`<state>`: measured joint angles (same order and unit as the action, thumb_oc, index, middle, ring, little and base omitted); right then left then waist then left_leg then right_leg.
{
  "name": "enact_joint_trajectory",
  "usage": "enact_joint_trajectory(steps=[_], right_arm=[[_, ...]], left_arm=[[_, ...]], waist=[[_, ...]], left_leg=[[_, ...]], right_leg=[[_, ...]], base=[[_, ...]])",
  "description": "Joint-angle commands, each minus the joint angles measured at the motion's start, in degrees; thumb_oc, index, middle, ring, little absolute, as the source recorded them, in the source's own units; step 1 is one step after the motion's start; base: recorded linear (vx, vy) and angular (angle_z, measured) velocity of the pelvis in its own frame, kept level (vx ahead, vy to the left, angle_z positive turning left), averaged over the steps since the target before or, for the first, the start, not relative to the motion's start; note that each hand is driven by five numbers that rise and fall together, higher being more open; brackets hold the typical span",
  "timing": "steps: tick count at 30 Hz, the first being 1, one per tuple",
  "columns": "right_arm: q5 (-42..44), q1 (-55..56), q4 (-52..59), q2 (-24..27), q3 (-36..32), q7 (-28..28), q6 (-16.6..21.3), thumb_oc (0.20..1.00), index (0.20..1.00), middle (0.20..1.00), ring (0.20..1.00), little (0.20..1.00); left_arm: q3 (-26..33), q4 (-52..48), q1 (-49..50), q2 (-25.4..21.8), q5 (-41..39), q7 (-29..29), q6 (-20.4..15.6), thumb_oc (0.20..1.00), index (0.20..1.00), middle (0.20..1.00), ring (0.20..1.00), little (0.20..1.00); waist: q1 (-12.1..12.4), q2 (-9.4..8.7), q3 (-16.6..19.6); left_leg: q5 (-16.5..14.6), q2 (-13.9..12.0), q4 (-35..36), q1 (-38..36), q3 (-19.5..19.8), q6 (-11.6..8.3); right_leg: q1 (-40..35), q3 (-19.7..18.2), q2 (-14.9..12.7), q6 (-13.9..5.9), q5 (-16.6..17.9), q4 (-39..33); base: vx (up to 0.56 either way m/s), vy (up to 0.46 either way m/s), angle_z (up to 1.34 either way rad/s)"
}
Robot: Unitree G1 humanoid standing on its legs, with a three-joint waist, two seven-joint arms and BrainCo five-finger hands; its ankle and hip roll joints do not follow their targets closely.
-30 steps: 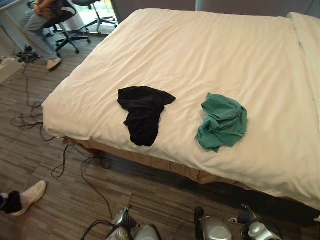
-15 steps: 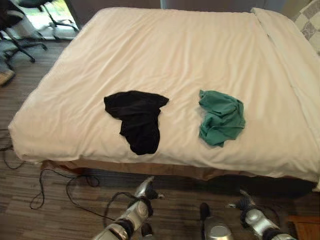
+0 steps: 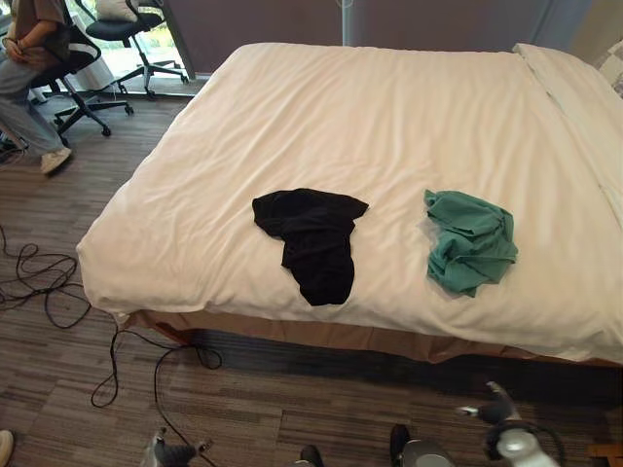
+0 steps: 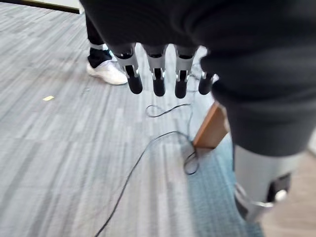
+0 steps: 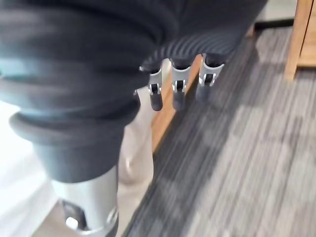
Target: Tidy up the quilt and then pick up the clothes from the bed and put them into the laundry hamper.
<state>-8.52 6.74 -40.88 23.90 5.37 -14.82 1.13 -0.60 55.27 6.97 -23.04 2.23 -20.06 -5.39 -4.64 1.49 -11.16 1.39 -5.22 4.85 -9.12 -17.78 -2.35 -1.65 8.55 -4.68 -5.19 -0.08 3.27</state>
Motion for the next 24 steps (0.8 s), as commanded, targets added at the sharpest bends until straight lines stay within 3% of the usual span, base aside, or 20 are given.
enact_joint_trajectory(steps=[1,2,4,5,6,14,15,22,24], right_arm=[[-5.35,2.22,15.85,7.96,-6.88,-1.99,5.45,1.0,1.0,1.0,1.0,1.0],[-6.16,3.02,19.73,10.33,-8.63,-1.75,6.54,1.0,1.0,1.0,1.0,1.0],[-6.27,3.17,21.23,11.32,-9.28,-1.89,7.17,1.0,1.0,1.0,1.0,1.0],[-9.68,-0.23,25.52,17.3,-9.55,-2.2,8.2,1.0,1.0,1.0,1.0,1.0],[-10.32,-2.36,26.42,19.08,-8.53,-2.38,8.31,1.0,1.0,1.0,1.0,1.0],[-11.18,-18.3,26.86,24.49,-2.43,-4.78,7.19,1.0,1.0,1.0,1.0,1.0],[-10.38,-22.26,27.49,24.74,-0.34,-5.58,7.08,1.0,1.0,1.0,1.0,1.0],[-10.14,-23.55,27.1,24.89,0.75,-6.33,7.43,1.0,1.0,1.0,1.0,1.0],[-9.97,-23.36,26.89,24.47,0.95,-6.85,7.83,1.0,1.0,1.0,1.0,1.0]], left_arm=[[4.0,-19.26,-2.66,-13.17,9.3,-4.87,-7.47,1.0,1.0,1.0,1.0,1.0],[5.06,-27.07,-2.81,-16.52,12.0,-5.02,-8.36,1.0,1.0,1.0,1.0,1.0],[5.68,-30.02,-2.96,-17.44,12.78,-4.86,-8.87,1.0,1.0,1.0,1.0,1.0],[5.57,-37.62,-8.51,-21.67,15.0,-5.06,-10.22,1.0,1.0,1.0,1.0,1.0],[3.88,-38.33,-11.6,-22.69,15.71,-5.23,-10.03,1.0,1.0,1.0,1.0,1.0],[-8.52,-32.48,-28.88,-23.06,20.27,-4.97,-6.02,1.0,1.0,1.0,1.0,1.0],[-12.01,-29.08,-34.71,-22.45,20.17,-4.8,-4.48,1.0,1.0,1.0,1.0,1.0],[-17.52,-20.7,-43.26,-22.21,22.04,-4.56,-1.97,1.0,1.0,1.0,1.0,1.0],[-19.6,-14.49,-46.92,-22.13,23.78,-5.17,0.28,1.0,1.0,1.0,1.0,1.0]], waist=[[-2.64,-2.97,-2.17],[-2.85,-2.72,-2.41],[-3.02,-2.55,-2.39],[-3.9,-1.79,-3.32],[-4.23,-1.53,-4.11],[-5.33,0.65,-8.45],[-6.02,1.17,-9.54],[-7.23,2.34,-10.58],[-7.92,2.6,-11.34]], left_leg=[[-4.24,-1.63,0.15,-3.02,0.75,-4.22],[-4.15,-1.77,0.15,-2.85,0.78,-4.41],[-3.83,-1.83,0.15,-2.5,0.64,-4.48],[-3.59,-2.07,0.15,-1.45,-0.14,-4.75],[-3.55,-2.09,0.15,-0.93,-0.29,-4.79],[-0.75,-2.54,0.09,6.1,-2.43,-4.79],[0.15,-2.71,0.15,8.09,-3.29,-5.05],[1.39,-2.95,0.15,11.53,-4.36,-5.66],[1.94,-3.14,0.15,13.13,-4.84,-5.89]], right_leg=[[-6.18,0.34,-2.38,-4.58,-3.15,-5.72],[-6.13,0.44,-2.58,-4.8,-3.04,-6.1],[-5.82,0.46,-2.61,-4.81,-2.71,-6.46],[-4.75,0.17,-2.8,-4.97,-2.22,-7.19],[-3.97,-0.26,-2.87,-5.07,-2.2,-6.96],[5.81,-2.94,-2.42,-4.88,-0.29,-5.44],[7.91,-3.18,-2.35,-5.2,0.55,-5.58],[10.97,-3.19,-2.29,-5.82,2.07,-6.86],[12.83,-3.27,-2.26,-6.07,2.54,-6.85]], base=[[0.04,-0.007,0.06],[0.01,-0.003,0.05],[-0.04,-0.004,-0.1],[-0.1,-0.012,-0.2],[-0.18,-0.01,-0.23],[-0.14,0.008,-0.23],[-0.05,-0.021,-0.22],[-0.02,-0.024,-0.12],[-0.02,-0.004,-0.07]])
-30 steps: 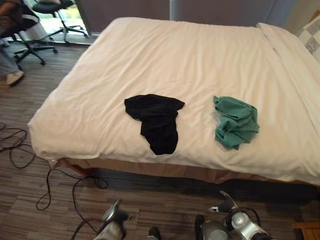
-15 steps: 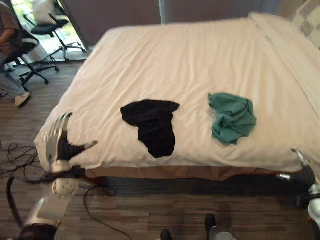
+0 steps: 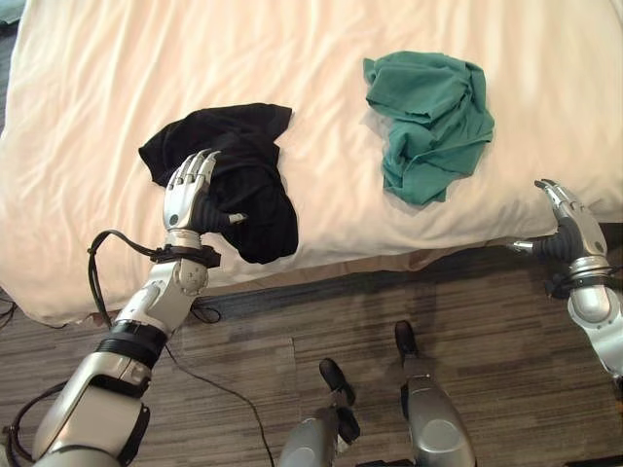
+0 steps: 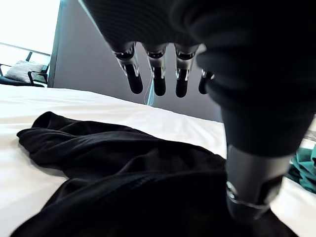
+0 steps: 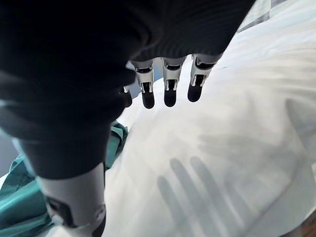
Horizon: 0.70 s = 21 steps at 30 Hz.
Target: Tidy up the quilt and then pick up the clothes from the bed and put them into the laundry hamper.
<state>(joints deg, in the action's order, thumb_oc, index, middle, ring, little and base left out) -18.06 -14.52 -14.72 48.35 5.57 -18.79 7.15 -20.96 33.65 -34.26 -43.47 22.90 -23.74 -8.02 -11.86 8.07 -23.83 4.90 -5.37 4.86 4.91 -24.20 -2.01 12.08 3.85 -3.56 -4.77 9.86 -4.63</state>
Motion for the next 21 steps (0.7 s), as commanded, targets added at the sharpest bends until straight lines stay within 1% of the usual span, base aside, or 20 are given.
enact_joint_trajectory(steps=[1,2,3,4,6,7,8,11,14,15,16,19,20,21], right_arm=[[-0.45,-2.04,0.7,0.01,0.64,-2.89,1.82,1.0,1.0,1.0,1.0,1.0],[-0.7,-1.95,0.55,-0.02,0.65,-3.05,1.8,1.0,1.0,1.0,1.0,1.0],[-1.26,-1.53,0.67,-0.23,0.55,-3.27,1.67,1.0,1.0,1.0,1.0,1.0],[-1.54,-1.04,0.98,-0.38,0.35,-3.21,1.63,1.0,1.0,1.0,1.0,1.0],[-1.75,-0.43,1.23,-0.44,0.08,-3.19,1.63,1.0,1.0,1.0,1.0,1.0],[-2.07,0.34,1.74,-0.42,-0.51,-3.12,1.62,1.0,1.0,1.0,1.0,1.0],[-2.22,0.82,2.25,-0.39,-0.87,-3.04,1.72,1.0,1.0,1.0,1.0,1.0],[-2.65,1.51,4.26,0.25,-2.35,-3.2,2.2,1.0,1.0,1.0,1.0,1.0],[-2.98,1.04,7.8,1.28,-3.2,-3.17,2.57,1.0,1.0,1.0,1.0,1.0],[-3.16,-0.44,9.33,2.29,-2.8,-2.91,2.65,1.0,1.0,1.0,1.0,1.0],[-3.16,-0.57,9.31,2.3,-2.68,-2.91,2.64,1.0,1.0,1.0,1.0,1.0],[-6.33,-5.35,8.87,5.64,0.24,-2.74,1.24,1.0,1.0,1.0,1.0,1.0],[-6.93,-7.29,7.65,6.22,1.59,-2.88,0.77,1.0,1.0,1.0,1.0,1.0],[-7.42,-9.44,5.72,6.88,3.04,-2.79,0.12,1.0,1.0,1.0,1.0,1.0]], left_arm=[[0.49,7.44,-6.01,-1.6,3.09,-1.58,2.84,1.0,1.0,1.0,1.0,1.0],[-0.04,9.35,-6.98,-1.21,3.44,-1.45,3.67,1.0,1.0,1.0,1.0,1.0],[-0.15,14.01,-7.95,-0.63,4.35,-0.96,5.36,1.0,1.0,1.0,1.0,1.0],[-0.18,16.42,-8.05,0.15,4.48,-0.33,6.14,0.934,0.934,0.934,0.934,0.934],[-0.07,18.61,-8.15,0.54,4.76,-0.1,6.61,0.686,0.686,0.686,0.686,0.686],[-0.06,19.78,-7.64,1.09,5.77,0.66,7.09,0.464,0.464,0.464,0.464,0.464],[-0.11,20.73,-7.24,1.63,6.46,0.88,7.47,0.2,0.2,0.2,0.2,0.2],[0.91,25.26,-2.92,3.35,6.91,2.47,7.43,0.2,0.2,0.2,0.2,0.2],[3.38,27.12,2.16,4.99,4.59,2.79,6.89,0.2,0.2,0.2,0.2,0.2],[4.11,26.73,4.86,5.82,3.18,2.82,6.23,0.2,0.2,0.2,0.2,0.2],[4.24,26.66,4.96,5.79,3.19,2.83,6.25,0.2,0.2,0.2,0.2,0.2],[4.86,21.74,10.42,8.1,-2.01,2.96,2.62,0.2,0.2,0.2,0.2,0.2],[5.39,19.34,12.45,8.58,-3.41,3.12,1.79,0.2,0.2,0.2,0.2,0.2],[6.02,15.83,15.16,9.42,-5.71,3.18,0.26,0.2,0.2,0.2,0.2,0.2]], waist=[[-0.63,-3.95,1.34],[-0.69,-4.0,1.12],[-1.03,-4.35,0.5],[-1.11,-4.48,0.28],[-1.18,-4.61,0.15],[-1.18,-4.72,0.05],[-1.09,-4.84,0.04],[-0.53,-5.04,0.18],[0.19,-5.39,0.64],[0.86,-5.51,0.96],[0.77,-5.51,1.02],[2.48,-5.66,1.3],[2.73,-5.59,1.32],[3.51,-5.48,1.26]], left_leg=[[-1.8,-2.97,0.14,-0.97,1.61,-6.26],[-1.79,-3.12,0.14,-0.7,1.57,-6.28],[-1.61,-3.37,0.14,-0.53,1.51,-6.39],[-1.59,-3.49,0.14,-0.66,1.47,-6.38],[-1.59,-3.58,0.14,-0.82,1.54,-6.4],[-1.6,-3.68,0.14,-1.03,1.6,-6.43],[-1.61,-3.77,0.14,-1.26,1.73,-6.45],[-1.65,-3.98,0.14,-2.17,2.01,-6.51],[-1.74,-4.34,0.14,-3.18,2.32,-6.63],[-1.82,-4.45,0.14,-3.64,2.58,-6.69],[-1.58,-4.48,0.14,-3.43,2.59,-6.67],[-1.7,-4.78,0.14,-4.1,3.58,-6.89],[-1.39,-4.85,0.14,-3.97,3.89,-6.9],[-1.3,-4.89,0.14,-4.04,4.34,-6.99]], right_leg=[[-0.97,1.48,-3.4,-6.56,-7.63,1.12],[-0.65,1.57,-3.34,-6.59,-7.63,1.2],[-0.45,1.75,-3.14,-6.6,-7.69,1.33],[-0.51,1.92,-3.09,-6.58,-7.81,1.53],[-0.67,2.04,-3.06,-6.55,-7.91,1.69],[-0.88,2.17,-3.08,-6.49,-8.07,1.84],[-1.15,2.32,-3.11,-6.4,-8.2,1.94],[-2.06,2.66,-3.08,-6.1,-8.59,2.21],[-3.14,3.06,-3.01,-5.77,-8.98,2.51],[-3.65,3.29,-2.9,-5.6,-9.2,2.68],[-3.48,3.29,-2.87,-5.51,-8.97,2.62],[-4.64,3.99,-2.59,-5.13,-9.67,2.81],[-4.7,4.25,-2.45,-4.9,-9.55,2.78],[-5.04,4.66,-2.41,-4.75,-9.71,2.8]], base=[[0.0,-0.004,-0.05],[0.01,-0.037,-0.03],[0.0,-0.05,-0.04],[0.0,-0.036,-0.04],[0.0,0.0,0.0],[0.0,0.0,0.0],[0.0,0.0,0.0],[0.03,-0.011,0.01],[0.04,-0.027,0.1],[0.02,-0.033,0.16],[0.01,-0.044,0.14],[0.02,-0.061,0.15],[0.01,-0.069,0.08],[0.01,-0.069,0.08]])
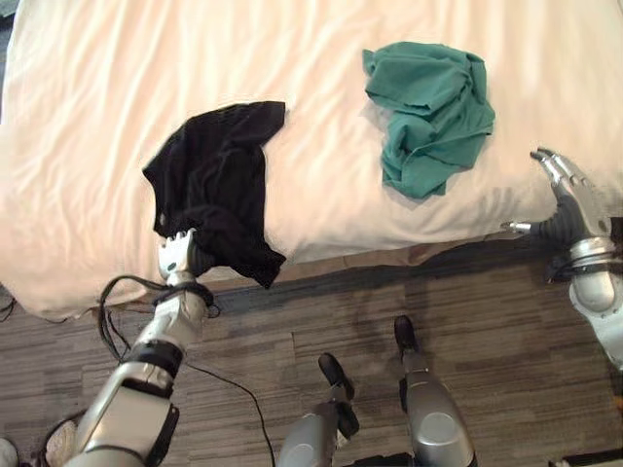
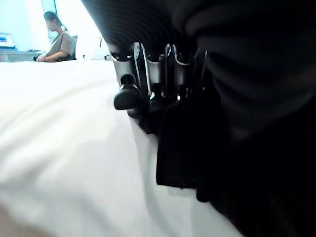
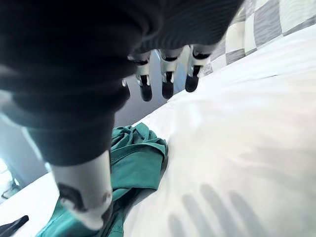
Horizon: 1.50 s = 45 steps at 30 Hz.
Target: Tidy up the quilt and then pick up the clothes from the bed and put them into the laundry hamper.
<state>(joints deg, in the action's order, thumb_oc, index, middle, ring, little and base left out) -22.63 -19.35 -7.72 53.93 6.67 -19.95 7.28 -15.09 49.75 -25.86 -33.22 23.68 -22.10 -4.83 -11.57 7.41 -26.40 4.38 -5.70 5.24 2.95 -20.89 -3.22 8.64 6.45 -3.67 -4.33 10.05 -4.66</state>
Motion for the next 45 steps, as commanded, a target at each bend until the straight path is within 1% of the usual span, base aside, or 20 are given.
enact_joint_trajectory(steps=[1,2,3,4,7,9,12,13,14,16,19,20,23,28,30,34,40,43,44,45], right_arm=[[-3.17,-6.74,-3.69,2.06,3.31,-1.35,-0.6,1.0,1.0,1.0,1.0,1.0],[-2.2,-19.75,-17.79,3.69,12.41,-1.03,-2.58,1.0,1.0,1.0,1.0,1.0],[-2.1,-20.65,-18.27,3.6,13.25,-1.17,-2.47,1.0,1.0,1.0,1.0,1.0],[-1.73,-28.69,-26.82,4.88,18.62,-0.36,-3.25,1.0,1.0,1.0,1.0,1.0],[-1.3,-33.41,-31.12,5.11,21.97,-0.36,-3.39,1.0,1.0,1.0,1.0,1.0],[-0.46,-44.09,-44.85,3.72,29.38,0.3,-4.03,1.0,1.0,1.0,1.0,1.0],[-1.5,-46.39,-51.51,2.26,32.67,1.06,-4.52,1.0,1.0,1.0,1.0,1.0],[-2.51,-47.43,-54.93,1.48,34.63,1.86,-4.62,0.658,0.658,0.658,0.658,0.658],[-3.88,-47.87,-59.53,0.46,36.43,4.18,-4.7,0.2,0.2,0.2,0.2,0.2],[-4.06,-47.33,-61.72,-0.06,36.11,5.02,-4.87,0.2,0.2,0.2,0.2,0.2],[0.81,-42.57,-62.27,-1.15,29.93,4.89,-4.83,0.2,0.2,0.2,0.2,0.2],[6.21,-34.5,-58.09,-2.03,23.27,4.78,-4.2,0.2,0.2,0.2,0.2,0.2],[13.49,-16.05,-45.89,-5.59,11.76,5.38,-2.49,0.2,0.2,0.2,0.2,0.2],[16.26,11.99,-25.39,-13.32,-2.86,7.77,0.49,0.2,0.2,0.2,0.2,0.2],[14.57,19.28,-19.35,-18.21,-3.29,9.49,2.42,0.2,0.2,0.2,0.2,0.2],[13.24,26.32,-13.81,-22.26,-2.67,12.06,3.5,0.2,0.2,0.2,0.2,0.2],[9.15,24.34,-22.07,-28.81,7.72,14.66,2.21,0.2,0.2,0.2,0.2,0.2],[8.25,23.22,-25.37,-30.54,9.44,14.17,1.25,0.2,0.2,0.2,0.2,0.2],[9.81,21.4,-28.34,-32.08,10.76,13.36,0.33,0.2,0.2,0.2,0.2,0.2],[11.53,20.35,-31.23,-32.87,11.27,12.92,-0.33,0.2,0.2,0.2,0.2,0.2]], left_arm=[[0.21,-3.29,9.67,-0.01,-8.13,1.81,-4.13,0.2,0.2,0.2,0.2,0.2],[-0.1,-11.71,18.31,2.72,-13.2,3.95,-7.03,0.2,0.2,0.2,0.2,0.2],[0.28,-11.82,18.47,2.84,-13.21,4.0,-6.98,0.2,0.2,0.2,0.2,0.2],[-1.05,-14.32,21.14,3.63,-14.6,5.4,-8.51,0.2,0.2,0.2,0.2,0.2],[-1.42,-15.29,22.18,4.08,-15.11,5.57,-9.05,0.2,0.2,0.2,0.2,0.2],[-3.73,-16.91,23.54,4.37,-16.05,5.7,-10.18,0.2,0.2,0.2,0.2,0.2],[-4.03,-16.3,22.59,4.77,-16.61,5.23,-10.29,0.2,0.2,0.2,0.2,0.2],[-4.35,-15.64,21.64,4.69,-16.29,5.06,-10.43,0.2,0.2,0.2,0.2,0.2],[-4.85,-14.72,20.66,4.06,-15.51,5.42,-10.32,0.2,0.2,0.2,0.2,0.2],[-5.13,-14.21,20.16,3.93,-15.08,5.45,-10.24,0.2,0.2,0.2,0.2,0.2],[-5.11,-13.65,18.92,4.09,-15.07,5.14,-10.01,0.2,0.2,0.2,0.2,0.2],[-4.51,-13.86,18.9,4.52,-15.08,5.51,-9.45,0.2,0.2,0.2,0.2,0.2],[-2.56,-13.9,19.8,5.34,-13.4,6.97,-8.05,0.2,0.2,0.2,0.2,0.2],[2.52,-12.72,24.29,6.33,-11.91,8.99,-6.37,0.2,0.2,0.2,0.2,0.2],[3.52,-11.23,26.11,8.58,-12.11,10.25,-6.05,0.2,0.2,0.2,0.2,0.2],[4.73,-11.0,28.97,12.41,-15.95,11.57,-6.08,0.2,0.2,0.2,0.2,0.2],[3.01,-12.54,29.64,16.28,-20.5,13.63,-5.68,0.2,0.2,0.2,0.2,0.2],[2.01,-12.08,29.2,16.89,-21.48,13.34,-5.89,0.2,0.2,0.2,0.2,0.2],[1.18,-9.92,28.49,18.21,-24.44,12.91,-5.96,0.2,0.2,0.2,0.2,0.2],[0.92,-8.2,27.22,18.27,-26.35,12.95,-5.91,0.2,0.2,0.2,0.2,0.2]], waist=[[4.16,-4.71,3.73],[6.81,-3.89,3.43],[6.45,-3.82,3.52],[8.09,-3.09,3.27],[8.18,-2.44,3.33],[9.88,-0.63,3.39],[10.29,0.2,3.2],[10.41,0.74,3.0],[10.62,1.25,3.3],[10.62,1.52,3.34],[10.46,1.66,3.55],[10.01,1.32,3.64],[8.16,-0.13,4.37],[5.41,-3.56,7.98],[3.38,-5.31,9.96],[2.59,-6.76,11.38],[4.77,-8.67,12.26],[5.31,-8.8,11.84],[5.02,-8.32,11.96],[5.29,-8.18,12.01]], left_leg=[[-0.87,-4.53,-0.24,-2.29,1.44,-5.83],[-0.26,-4.33,-0.24,-1.63,2.79,-6.14],[-0.02,-4.35,-0.24,-1.29,2.82,-6.12],[0.23,-4.06,-0.24,-0.64,3.52,-6.45],[0.73,-3.94,-0.24,0.31,3.91,-6.62],[1.78,-3.44,-0.24,2.86,5.14,-7.25],[2.34,-3.36,-0.24,3.79,5.72,-7.57],[2.52,-3.32,-0.24,3.89,6.01,-7.93],[3.1,-3.42,-0.24,4.52,6.41,-8.4],[3.08,-3.45,-0.24,4.32,6.63,-8.68],[3.34,-3.54,-0.24,3.89,7.1,-8.75],[2.93,-3.62,-0.24,2.84,6.99,-8.49],[1.04,-3.67,-0.24,0.25,6.47,-7.63],[-2.13,-3.15,-0.24,-4.18,4.16,-5.51],[-3.81,-2.66,-0.24,-6.97,2.6,-4.6],[-5.01,-1.86,-0.24,-9.12,1.03,-3.62],[-6.22,-0.33,-0.24,-10.68,3.32,-1.38],[-6.25,0.27,-0.24,-10.26,6.15,-0.72],[-5.53,0.72,-0.24,-9.24,10.47,-0.09],[-5.21,1.7,-0.24,-8.61,13.15,0.48]], right_leg=[[-2.0,2.36,-2.24,-5.16,-10.22,2.85],[-2.17,3.46,-2.27,-4.77,-10.23,2.55],[-1.89,3.47,-2.24,-4.69,-9.97,2.47],[-1.87,4.22,-2.49,-4.64,-10.01,2.1],[-1.34,4.67,-2.63,-4.57,-9.63,1.81],[-0.14,6.11,-2.86,-4.46,-9.3,1.35],[0.16,6.83,-2.95,-4.36,-9.26,1.2],[-0.21,7.38,-2.98,-4.36,-9.42,0.88],[-0.38,8.52,-3.08,-4.37,-9.21,0.15],[-1.07,9.07,-3.1,-4.43,-9.51,-0.09],[-2.43,9.44,-3.04,-4.47,-9.5,-0.34],[-3.68,9.24,-3.07,-4.47,-9.67,-0.34],[-5.62,8.73,-3.23,-4.55,-10.06,-0.17],[-8.24,6.96,-3.58,-4.97,-10.37,0.04],[-9.2,5.16,-3.85,-5.53,-10.26,0.41],[-9.53,3.39,-4.34,-6.34,-9.64,0.82],[-8.33,4.24,-5.88,-7.66,-10.72,8.57],[-7.3,1.35,-5.33,-8.39,-10.94,11.97],[-6.11,-8.45,-0.47,-6.8,-13.97,12.59],[-6.66,-14.0,2.22,-5.78,-15.82,11.97]], base=[[0.0,-0.124,0.29],[-0.02,-0.101,0.33],[-0.04,-0.106,0.41],[-0.03,-0.033,0.47],[-0.02,-0.023,0.42],[-0.04,-0.049,0.37],[-0.02,-0.035,0.32],[-0.01,-0.038,0.38],[-0.01,-0.039,0.28],[0.01,-0.028,0.19],[0.01,0.025,0.2],[0.04,0.08,0.22],[0.05,0.071,0.09],[0.11,0.084,-0.25],[0.1,0.177,-0.45],[0.03,0.143,-0.48],[-0.05,0.097,-0.19],[-0.04,-0.029,0.44],[-0.01,-0.025,0.69],[-0.02,-0.028,0.86]])
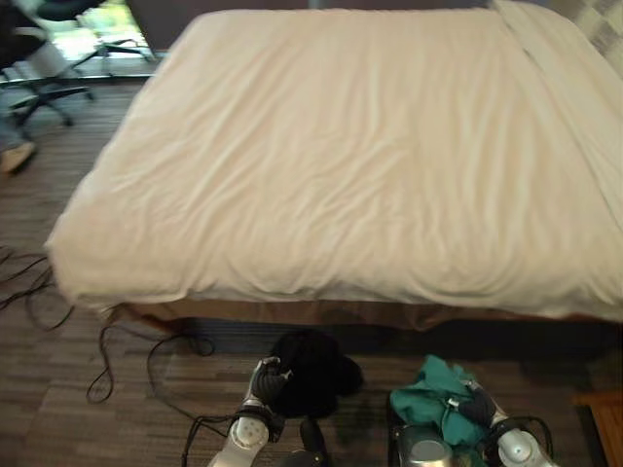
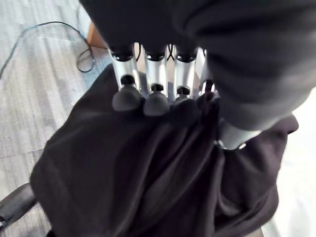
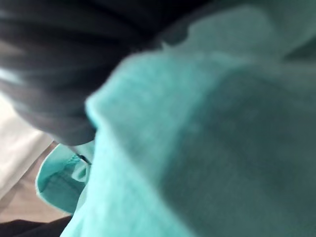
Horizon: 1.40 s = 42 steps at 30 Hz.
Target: Tidy up the quilt and then pick up the clothes from the bed and put them into the laundry hamper.
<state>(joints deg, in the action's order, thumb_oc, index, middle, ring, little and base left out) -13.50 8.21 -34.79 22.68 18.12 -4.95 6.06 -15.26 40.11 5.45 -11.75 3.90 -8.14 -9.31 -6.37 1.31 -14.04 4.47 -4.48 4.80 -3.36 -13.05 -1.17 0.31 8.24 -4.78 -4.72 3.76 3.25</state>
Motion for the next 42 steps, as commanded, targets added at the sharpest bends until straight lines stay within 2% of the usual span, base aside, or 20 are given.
enact_joint_trajectory(steps=[1,3,7,8,9,12,15,18,21,22,23,24,28,29,30,31,36,39,40,42], right_arm=[[2.41,-7.3,-4.25,-1.65,-0.16,-2.11,0.93,0.2,0.2,0.2,0.2,0.2],[5.96,-10.45,-13.73,-4.34,0.96,-2.78,-0.03,0.2,0.2,0.2,0.2,0.2],[3.67,-14.31,-21.09,-4.71,3.57,-3.31,-1.02,0.2,0.2,0.2,0.2,0.2],[3.68,-14.92,-22.88,-3.53,2.56,-4.15,-1.21,0.2,0.2,0.2,0.2,0.2],[3.68,-14.95,-22.9,-3.53,2.56,-4.16,-1.2,0.2,0.2,0.2,0.2,0.2],[5.52,-14.64,-22.31,-3.7,0.74,-4.92,-2.22,0.2,0.2,0.2,0.2,0.2],[8.91,-13.14,-23.0,-4.27,-2.31,-5.81,-2.32,0.2,0.2,0.2,0.2,0.2],[12.47,-8.71,-25.28,-5.97,-7.51,-6.57,-2.99,0.2,0.2,0.2,0.2,0.2],[12.99,-8.53,-24.87,-6.48,-8.35,-6.29,-3.41,0.2,0.2,0.2,0.2,0.2],[14.15,-9.5,-25.17,-6.6,-8.14,-6.12,-3.38,0.2,0.2,0.2,0.2,0.2],[14.16,-9.52,-25.18,-6.6,-8.14,-6.12,-3.38,0.2,0.2,0.2,0.2,0.2],[15.21,-8.92,-25.13,-6.43,-7.9,-6.14,-3.31,0.2,0.2,0.2,0.2,0.2],[16.86,-7.7,-25.4,-6.22,-8.09,-6.05,-3.01,0.2,0.2,0.2,0.2,0.2],[14.51,-14.32,-31.51,-5.04,-3.97,-2.92,-5.81,0.2,0.2,0.2,0.2,0.2],[14.51,-14.31,-31.51,-5.03,-3.97,-2.91,-5.81,0.2,0.2,0.2,0.2,0.2],[14.32,-14.22,-30.55,-4.5,-3.57,-2.73,-5.45,0.2,0.2,0.2,0.2,0.2],[15.26,-14.19,-28.79,-3.43,-4.18,-3.37,-5.67,0.2,0.2,0.2,0.2,0.2],[15.11,-14.33,-28.33,-3.05,-4.02,-3.4,-5.77,0.2,0.2,0.2,0.2,0.2],[15.02,-14.05,-27.87,-2.74,-3.79,-3.3,-5.51,0.2,0.2,0.2,0.2,0.2],[14.72,-13.88,-28.16,-2.56,-3.83,-3.3,-5.32,0.2,0.2,0.2,0.2,0.2]], left_arm=[[1.12,1.47,-4.17,-3.22,-6.59,-1.0,-1.44,0.2,0.2,0.2,0.2,0.2],[1.97,7.65,-5.92,-2.24,-9.9,-1.42,-1.82,0.2,0.2,0.2,0.2,0.2],[4.28,15.2,-7.32,-0.82,-14.23,-2.4,-2.14,0.2,0.2,0.2,0.2,0.2],[4.11,17.79,-8.79,-0.22,-14.84,-1.92,-1.74,0.2,0.2,0.2,0.2,0.2],[4.12,17.81,-8.82,-0.22,-14.84,-1.92,-1.74,0.2,0.2,0.2,0.2,0.2],[6.44,17.75,-8.38,-0.06,-16.21,-1.54,-1.27,0.2,0.2,0.2,0.2,0.2],[6.55,19.26,-8.41,-0.26,-15.23,-1.47,-0.91,0.2,0.2,0.2,0.2,0.2],[7.13,22.97,-7.51,1.0,-14.73,-0.31,0.73,0.2,0.2,0.2,0.2,0.2],[6.94,23.64,-8.3,-0.21,-12.76,0.2,1.29,0.2,0.2,0.2,0.2,0.2],[6.15,23.75,-8.93,-1.1,-11.21,0.14,1.31,0.2,0.2,0.2,0.2,0.2],[6.15,23.75,-8.95,-1.1,-11.2,0.14,1.31,0.2,0.2,0.2,0.2,0.2],[5.15,24.2,-9.47,-1.36,-9.34,0.09,1.3,0.2,0.2,0.2,0.2,0.2],[3.42,25.1,-10.65,-1.7,-7.09,0.51,1.79,0.2,0.2,0.2,0.2,0.2],[0.65,29.05,-14.46,-0.38,-4.1,0.85,5.57,0.2,0.2,0.2,0.2,0.2],[0.65,29.03,-14.44,-0.38,-4.11,0.85,5.57,0.2,0.2,0.2,0.2,0.2],[0.29,28.25,-14.4,-0.39,-4.84,1.3,5.36,0.2,0.2,0.2,0.2,0.2],[-0.4,28.17,-14.67,-0.09,-5.05,0.44,6.03,0.2,0.2,0.2,0.2,0.2],[-0.62,28.99,-14.2,-0.25,-3.56,0.25,6.28,0.2,0.2,0.2,0.2,0.2],[-0.34,29.75,-13.02,-0.2,-2.41,0.42,6.36,0.2,0.2,0.2,0.2,0.2],[-0.13,30.28,-12.06,0.21,-1.52,0.84,6.33,0.2,0.2,0.2,0.2,0.2]], waist=[[0.14,-2.06,-0.3],[3.48,-1.68,0.04],[8.6,-0.33,0.69],[9.56,-0.17,-0.22],[9.48,-0.16,-0.12],[8.91,-1.82,-0.2],[7.96,-2.19,0.72],[7.95,-1.57,2.97],[7.03,-1.41,0.71],[5.75,-0.78,-0.38],[5.83,-0.73,-0.26],[4.92,-0.52,-0.9],[4.25,-1.31,-0.26],[7.22,-1.99,-0.57],[7.18,-1.98,-0.63],[7.54,-2.07,-1.64],[8.25,-2.83,-3.48],[9.24,-3.32,-3.0],[10.21,-2.67,-1.79],[10.97,-1.15,-0.74]], left_leg=[[-5.21,0.43,0.2,-2.15,5.26,-1.61],[-4.82,2.75,0.2,-1.14,11.16,-0.96],[-2.81,3.65,0.2,1.03,15.58,-2.08],[-2.49,2.66,-2.95,3.81,9.3,-3.17],[-2.48,2.66,-3.05,4.04,9.39,-3.17],[-5.93,-2.93,-10.3,4.13,-7.08,-3.27],[-7.93,-5.44,-13.17,1.71,-9.1,-4.47],[-7.7,-2.9,-6.32,-1.21,-6.25,-3.36],[-8.04,-0.39,-3.17,-2.73,-2.09,-0.77],[-6.58,0.18,-2.16,-2.61,1.13,-0.14],[-6.54,0.1,-2.17,-2.45,1.06,-0.16],[-6.68,0.88,-2.37,-3.04,4.48,0.04],[-7.71,2.92,-3.55,-2.65,8.7,0.72],[-3.76,1.44,-2.63,-1.47,4.91,-2.36],[-3.89,1.42,-2.83,-1.42,4.96,-2.37],[-4.36,0.93,-12.94,2.06,5.18,-3.61],[1.58,-1.78,-32.77,12.29,4.79,-3.95],[-0.21,-0.55,-30.96,15.81,2.32,-3.11],[-2.25,0.67,-22.44,16.36,0.1,-2.1],[0.97,0.94,-10.94,16.92,-2.76,-2.84]], right_leg=[[1.82,-15.85,3.4,-5.35,-9.36,4.0],[-1.0,-14.4,3.4,-2.65,-9.07,0.69],[-5.31,-6.68,1.28,-2.63,-7.54,-6.94],[-6.43,1.27,-1.21,-3.43,-7.83,-7.97],[-6.3,1.36,-1.2,-3.42,-7.77,-7.98],[-7.11,10.52,-4.45,-3.84,-7.12,-8.04],[-8.72,15.25,-5.41,-3.29,-8.04,-7.05],[-8.04,22.18,-8.53,-4.57,-7.07,0.26],[-1.46,18.53,-12.85,-7.07,-4.33,15.71],[4.1,7.95,-7.28,-6.37,-4.75,16.56],[4.23,7.9,-7.17,-6.31,-4.61,16.42],[4.74,-1.37,-1.76,-6.21,-7.92,12.6],[1.42,-9.83,1.05,-4.58,-8.53,4.47],[-3.86,-5.2,1.93,-1.9,-7.41,-4.64],[-3.94,-5.16,1.94,-1.9,-7.42,-4.65],[-5.64,-4.45,1.64,-0.62,-8.54,-4.43],[-9.48,-2.19,1.2,2.3,-11.51,-3.54],[-12.41,-2.51,1.37,1.95,-12.91,-4.96],[-13.98,-3.3,1.63,1.13,-14.14,-6.1],[-16.44,-2.94,2.27,0.26,-15.95,-7.17]], base=[[0.05,-0.075,1.71],[0.05,-0.218,2.09],[-0.05,-0.093,1.31],[-0.12,0.051,1.72],[-0.19,0.08,2.39],[-0.19,0.105,2.24],[-0.05,0.141,1.38],[0.08,0.37,1.58],[-0.01,0.267,1.85],[-0.09,0.162,0.86],[-0.07,0.122,1.12],[0.02,0.036,1.16],[0.02,-0.01,1.27],[-0.01,-0.006,0.48],[0.1,-0.128,0.01],[0.1,-0.131,-0.37],[0.2,-0.153,0.25],[0.38,-0.033,0.1],[0.56,0.09,-0.16],[0.66,0.132,-0.18]])
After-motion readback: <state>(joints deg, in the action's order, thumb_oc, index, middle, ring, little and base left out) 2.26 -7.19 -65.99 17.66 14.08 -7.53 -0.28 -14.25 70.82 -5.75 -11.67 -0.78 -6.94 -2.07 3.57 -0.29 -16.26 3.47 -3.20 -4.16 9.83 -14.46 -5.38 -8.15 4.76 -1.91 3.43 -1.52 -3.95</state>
